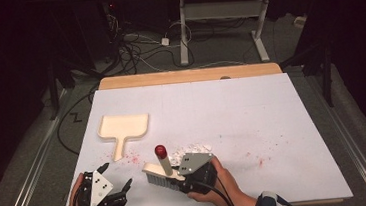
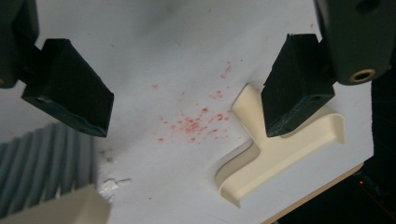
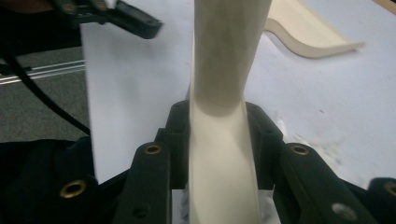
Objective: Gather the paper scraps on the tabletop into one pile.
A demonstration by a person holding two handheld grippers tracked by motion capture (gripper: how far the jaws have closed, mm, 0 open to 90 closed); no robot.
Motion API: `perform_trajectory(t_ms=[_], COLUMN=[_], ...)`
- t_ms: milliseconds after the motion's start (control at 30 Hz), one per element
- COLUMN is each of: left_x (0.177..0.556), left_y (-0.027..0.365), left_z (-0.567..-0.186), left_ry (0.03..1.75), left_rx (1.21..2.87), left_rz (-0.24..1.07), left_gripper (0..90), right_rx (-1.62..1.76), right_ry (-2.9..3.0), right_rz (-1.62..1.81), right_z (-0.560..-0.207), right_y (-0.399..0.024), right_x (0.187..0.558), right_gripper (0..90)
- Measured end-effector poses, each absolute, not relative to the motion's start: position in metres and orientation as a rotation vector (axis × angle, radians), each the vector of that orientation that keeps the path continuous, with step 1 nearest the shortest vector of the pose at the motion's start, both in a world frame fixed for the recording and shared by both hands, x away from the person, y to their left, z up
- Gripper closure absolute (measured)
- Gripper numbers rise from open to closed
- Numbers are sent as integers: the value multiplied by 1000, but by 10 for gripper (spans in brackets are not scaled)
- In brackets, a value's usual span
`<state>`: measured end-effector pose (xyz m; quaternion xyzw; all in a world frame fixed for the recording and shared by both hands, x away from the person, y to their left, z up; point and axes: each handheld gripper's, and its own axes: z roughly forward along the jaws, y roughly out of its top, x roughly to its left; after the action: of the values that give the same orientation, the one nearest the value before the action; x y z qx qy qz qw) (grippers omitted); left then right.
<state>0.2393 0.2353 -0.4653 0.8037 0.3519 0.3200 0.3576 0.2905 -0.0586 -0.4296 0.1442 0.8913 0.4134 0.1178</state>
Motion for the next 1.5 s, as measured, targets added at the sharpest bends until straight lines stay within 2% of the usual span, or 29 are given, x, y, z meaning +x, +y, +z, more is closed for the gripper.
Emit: perform_trajectory(t_ms=[300,633,867,1000,1267,1367,1500], left_x=[240,241,243,244,244,246,246], left_y=[224,218,218,216,212,210,209], left_z=[-470,-473,-474,-475,-476,-478,-479], left_ry=[859,824,824,816,802,799,794], left_rx=[2136,2170,2194,2204,2217,2233,2251], left_rz=[795,773,784,781,769,762,759], left_gripper=[159,160,159,159,159,159,159], right_rx=[541,594,679,725,807,791,751], right_ry=[2580,2452,2351,2248,2285,2299,2316], right_rz=[1172,1288,1194,1030,964,984,987], right_z=[-423,-384,-382,-396,-428,-431,-431], right_y=[-85,-127,-152,-161,-151,-125,-110], right_x=[306,309,326,344,357,348,341], right_gripper=[678,678,678,678,678,676,677])
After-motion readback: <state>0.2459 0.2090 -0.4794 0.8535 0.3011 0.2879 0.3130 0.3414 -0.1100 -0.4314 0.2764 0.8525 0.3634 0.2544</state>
